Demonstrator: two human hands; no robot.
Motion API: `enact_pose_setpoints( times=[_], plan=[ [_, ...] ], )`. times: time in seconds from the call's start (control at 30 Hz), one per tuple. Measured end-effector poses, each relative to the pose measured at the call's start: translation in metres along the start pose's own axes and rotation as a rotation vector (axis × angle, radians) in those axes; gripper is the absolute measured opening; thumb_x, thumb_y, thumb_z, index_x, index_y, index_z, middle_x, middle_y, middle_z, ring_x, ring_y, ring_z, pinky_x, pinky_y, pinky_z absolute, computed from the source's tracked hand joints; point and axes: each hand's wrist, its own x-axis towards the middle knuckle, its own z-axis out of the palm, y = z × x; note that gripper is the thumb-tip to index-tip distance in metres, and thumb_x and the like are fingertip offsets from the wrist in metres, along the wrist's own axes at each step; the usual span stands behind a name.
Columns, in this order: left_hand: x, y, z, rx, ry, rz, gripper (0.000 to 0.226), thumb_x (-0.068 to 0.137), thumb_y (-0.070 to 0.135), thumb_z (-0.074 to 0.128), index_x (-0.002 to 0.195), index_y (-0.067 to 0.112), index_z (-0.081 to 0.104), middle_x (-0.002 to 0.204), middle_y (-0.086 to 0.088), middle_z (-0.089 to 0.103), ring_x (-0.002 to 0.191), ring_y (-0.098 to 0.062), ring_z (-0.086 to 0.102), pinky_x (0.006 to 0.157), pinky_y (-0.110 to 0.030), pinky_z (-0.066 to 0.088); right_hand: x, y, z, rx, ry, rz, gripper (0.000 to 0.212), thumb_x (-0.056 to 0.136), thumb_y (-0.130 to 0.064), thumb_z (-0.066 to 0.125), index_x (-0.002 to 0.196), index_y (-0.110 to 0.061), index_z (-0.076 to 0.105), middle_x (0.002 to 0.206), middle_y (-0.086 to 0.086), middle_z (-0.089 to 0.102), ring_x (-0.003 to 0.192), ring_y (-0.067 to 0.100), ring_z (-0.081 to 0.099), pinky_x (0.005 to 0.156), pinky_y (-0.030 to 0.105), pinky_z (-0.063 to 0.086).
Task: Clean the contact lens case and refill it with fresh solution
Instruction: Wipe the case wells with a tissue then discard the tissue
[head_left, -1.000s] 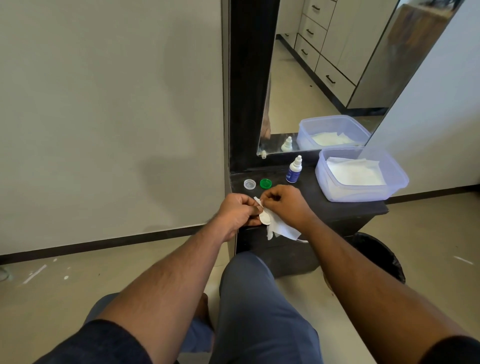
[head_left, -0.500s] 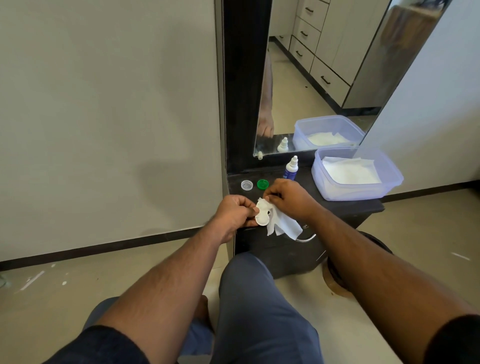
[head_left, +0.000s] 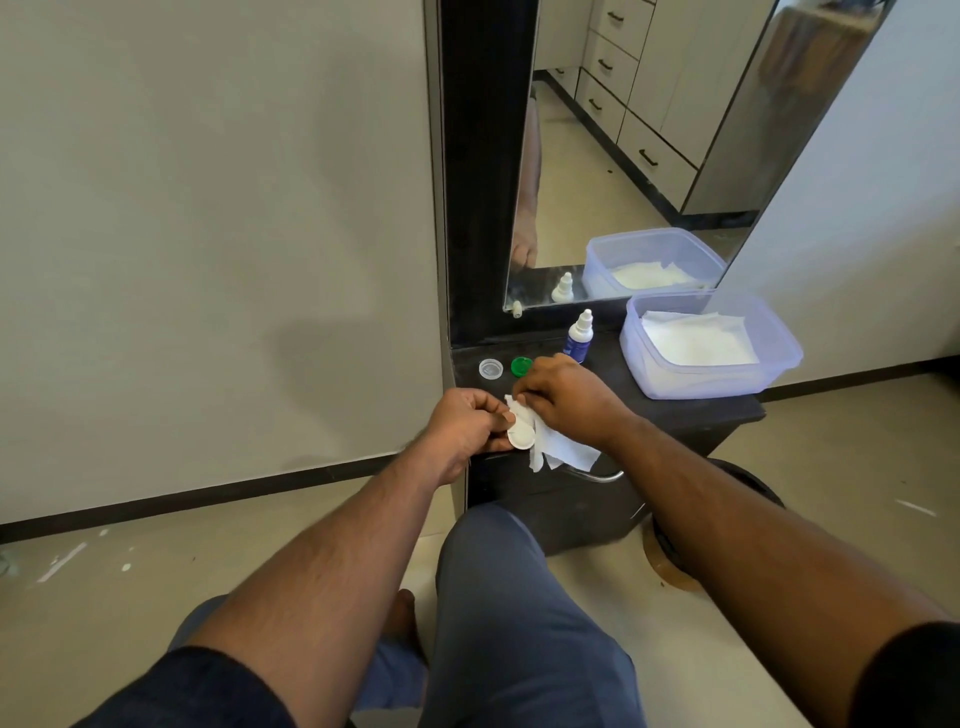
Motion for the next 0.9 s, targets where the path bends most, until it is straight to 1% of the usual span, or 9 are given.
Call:
enact_pose_setpoints(
  times=[0.07,0.2,0.33,0.43,0.53,0.63,0.73,0.83,0.9],
  plan=[
    [0.001,0.000,0.000,0.001,0.003,0.002,0.007,0.084,-0.010,0.061,0.081,-0.004,0.061,0.082,-0.018,0.066,0.072,-0.024,0.068,0.057,-0.028,0.060,-0.002,0.003,0.002,0.067,0.037,0.084,0.020,0.093,-0.018,0.054,0.105,-0.013,0.070,0.102,0.003,0.063,0.096,0.015,0.053,0.081,0.023,0.037],
    [0.003,-0.001,-0.002,0.026,0.003,-0.004,0.011,0.084,-0.009,0.062,0.077,-0.001,0.062,0.081,-0.018,0.067,0.072,-0.026,0.069,0.059,-0.030,0.061,-0.007,0.008,0.000,0.076,0.014,0.093,0.021,0.093,-0.016,0.055,0.105,-0.011,0.070,0.097,-0.001,0.061,0.091,0.009,0.049,0.082,0.022,0.036],
    [0.004,-0.001,-0.002,-0.026,0.006,-0.021,0.009,0.084,-0.010,0.063,0.079,-0.003,0.061,0.079,-0.017,0.066,0.063,-0.021,0.069,0.054,-0.027,0.059,-0.015,0.009,0.008,0.146,0.090,0.151,0.017,0.091,-0.013,0.056,0.097,-0.012,0.072,0.089,-0.005,0.058,0.086,0.010,0.052,0.081,0.027,0.045],
    [0.003,-0.001,-0.002,-0.050,0.017,-0.023,0.011,0.084,-0.010,0.062,0.077,-0.002,0.060,0.077,-0.016,0.065,0.063,-0.020,0.068,0.052,-0.025,0.058,-0.023,0.007,0.018,0.213,0.166,0.177,0.015,0.090,-0.013,0.058,0.096,-0.013,0.072,0.089,-0.006,0.058,0.086,0.009,0.052,0.075,0.020,0.039],
    [0.003,-0.001,-0.003,-0.048,0.007,-0.028,0.010,0.084,-0.010,0.063,0.078,-0.002,0.061,0.079,-0.016,0.066,0.066,-0.022,0.069,0.052,-0.026,0.058,-0.031,0.006,0.023,0.291,0.203,0.200,0.010,0.087,-0.014,0.065,0.094,-0.014,0.072,0.086,-0.005,0.058,0.083,0.011,0.052,0.073,0.022,0.039],
    [0.003,0.000,-0.003,-0.022,0.002,-0.036,0.007,0.083,-0.009,0.064,0.080,-0.003,0.062,0.082,-0.016,0.068,0.069,-0.022,0.071,0.054,-0.027,0.059,-0.031,0.004,0.024,0.225,0.217,0.186,0.012,0.089,-0.016,0.062,0.095,-0.013,0.072,0.087,-0.004,0.058,0.086,0.011,0.051,0.074,0.024,0.040],
    [0.002,0.001,-0.003,-0.018,0.002,-0.039,0.006,0.084,-0.009,0.063,0.082,-0.004,0.062,0.081,-0.017,0.068,0.069,-0.022,0.070,0.055,-0.027,0.059,-0.024,0.003,0.020,0.099,0.160,0.172,0.017,0.089,-0.020,0.060,0.099,-0.013,0.071,0.094,0.000,0.061,0.089,0.011,0.050,0.075,0.026,0.044],
    [0.002,0.002,-0.002,-0.016,0.007,-0.045,0.005,0.083,-0.010,0.063,0.086,-0.006,0.062,0.083,-0.019,0.068,0.069,-0.024,0.070,0.057,-0.030,0.061,-0.018,0.001,0.016,0.000,0.087,0.154,0.018,0.089,-0.023,0.057,0.097,-0.014,0.069,0.095,0.001,0.059,0.089,0.013,0.050,0.072,0.023,0.041],
    [0.002,0.003,-0.002,-0.020,0.013,-0.051,0.005,0.084,-0.010,0.063,0.085,-0.005,0.062,0.083,-0.019,0.067,0.068,-0.024,0.069,0.056,-0.029,0.060,-0.016,0.000,0.015,-0.010,0.070,0.152,0.014,0.088,-0.022,0.056,0.092,-0.014,0.068,0.092,0.000,0.057,0.089,0.014,0.050,0.071,0.022,0.038]
  ],
)
